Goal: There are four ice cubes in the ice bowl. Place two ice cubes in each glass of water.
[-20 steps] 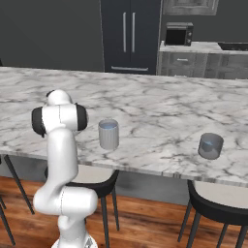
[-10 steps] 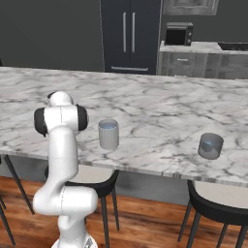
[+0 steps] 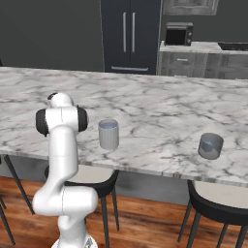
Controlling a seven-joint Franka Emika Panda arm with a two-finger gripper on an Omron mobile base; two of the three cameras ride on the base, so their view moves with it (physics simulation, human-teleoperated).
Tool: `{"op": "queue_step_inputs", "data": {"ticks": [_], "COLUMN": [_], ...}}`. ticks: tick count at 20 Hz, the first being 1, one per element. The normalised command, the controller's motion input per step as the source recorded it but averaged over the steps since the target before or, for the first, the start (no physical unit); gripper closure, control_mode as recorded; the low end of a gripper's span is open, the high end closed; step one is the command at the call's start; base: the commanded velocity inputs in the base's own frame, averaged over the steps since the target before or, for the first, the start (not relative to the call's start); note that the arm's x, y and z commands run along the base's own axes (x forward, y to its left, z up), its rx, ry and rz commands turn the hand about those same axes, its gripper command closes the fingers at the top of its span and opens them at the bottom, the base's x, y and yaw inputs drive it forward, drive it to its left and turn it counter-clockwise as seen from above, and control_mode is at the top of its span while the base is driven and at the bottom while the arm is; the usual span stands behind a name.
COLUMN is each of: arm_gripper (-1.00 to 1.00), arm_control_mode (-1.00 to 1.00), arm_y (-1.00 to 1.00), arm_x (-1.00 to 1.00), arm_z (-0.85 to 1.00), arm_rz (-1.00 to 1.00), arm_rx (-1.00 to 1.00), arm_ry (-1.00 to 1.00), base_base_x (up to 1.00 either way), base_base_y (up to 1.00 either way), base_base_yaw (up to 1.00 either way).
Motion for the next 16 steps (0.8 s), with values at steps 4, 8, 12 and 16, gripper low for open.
{"op": "queue_step_inputs", "data": {"ticks": [4,8,12,16], "arm_gripper": [-1.00,1.00,1.00,1.00], "arm_control_mode": [-1.00,-1.00,-1.00,-1.00], "arm_y": [0.11,0.00,-0.07,-0.17], "arm_x": [0.30,0.10,0.00,-0.01], "arm_z": [-0.23,-0.26,-0.43,-0.39], "arm_rz": [-0.05,-0.04,-0.04,-0.08], "arm_rx": [0.00,0.00,0.00,0.00], "arm_ry": [-0.01,0.00,0.00,0.00], "base_base_x": [0.00,0.00,0.00,0.00], "base_base_y": [0.00,0.00,0.00,0.00], "base_base_yaw": [0.00,0.00,0.00,0.00]}}
